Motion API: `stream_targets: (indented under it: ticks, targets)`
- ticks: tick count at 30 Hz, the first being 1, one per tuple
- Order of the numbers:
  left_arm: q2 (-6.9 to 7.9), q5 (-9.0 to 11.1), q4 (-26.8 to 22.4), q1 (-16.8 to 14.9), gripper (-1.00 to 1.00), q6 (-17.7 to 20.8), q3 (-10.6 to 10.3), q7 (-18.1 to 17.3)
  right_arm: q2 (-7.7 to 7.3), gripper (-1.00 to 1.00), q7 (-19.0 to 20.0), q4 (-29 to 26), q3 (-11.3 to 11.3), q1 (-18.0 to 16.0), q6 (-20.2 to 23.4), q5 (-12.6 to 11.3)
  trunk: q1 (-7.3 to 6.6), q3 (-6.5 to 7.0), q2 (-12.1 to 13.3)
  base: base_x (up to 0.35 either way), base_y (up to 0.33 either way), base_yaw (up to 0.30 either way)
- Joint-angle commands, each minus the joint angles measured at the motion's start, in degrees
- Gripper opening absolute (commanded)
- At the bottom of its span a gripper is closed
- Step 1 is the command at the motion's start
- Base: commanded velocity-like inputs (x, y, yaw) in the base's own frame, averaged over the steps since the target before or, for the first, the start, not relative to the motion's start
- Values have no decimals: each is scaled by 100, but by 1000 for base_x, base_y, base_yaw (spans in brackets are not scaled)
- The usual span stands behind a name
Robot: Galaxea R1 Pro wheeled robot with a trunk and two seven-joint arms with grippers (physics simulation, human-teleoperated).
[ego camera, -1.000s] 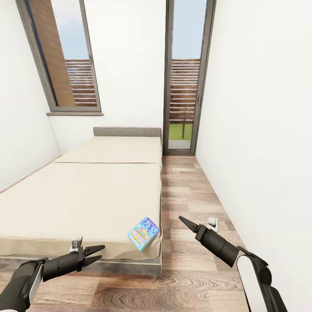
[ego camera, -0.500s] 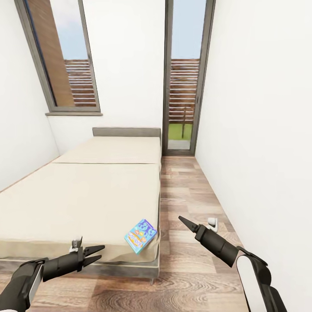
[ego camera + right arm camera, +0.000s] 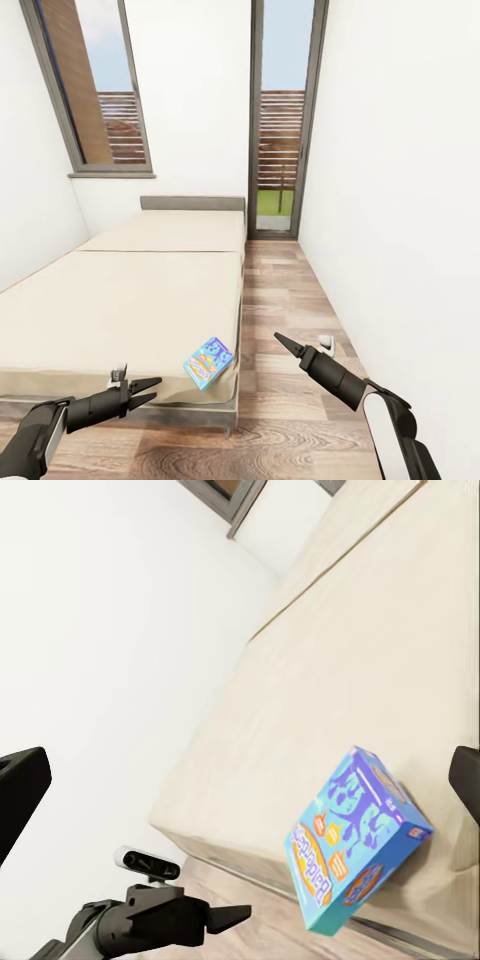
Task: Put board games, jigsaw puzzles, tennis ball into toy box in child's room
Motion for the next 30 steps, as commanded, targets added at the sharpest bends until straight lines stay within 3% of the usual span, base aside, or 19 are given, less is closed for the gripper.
stream_targets:
  ticks: [1, 30]
  targets:
    - [-3, -40, -3, -4, 100, 61, 16, -45, 5, 100, 17, 1, -11, -4, 35, -8, -1, -6, -2, 0, -240, 0]
    - [3, -38, -6, -4, 100, 65, 21, -60, 24, 100, 5, -8, 35, -4, 52, -27, -1, -6, -2, 27, -56, 0]
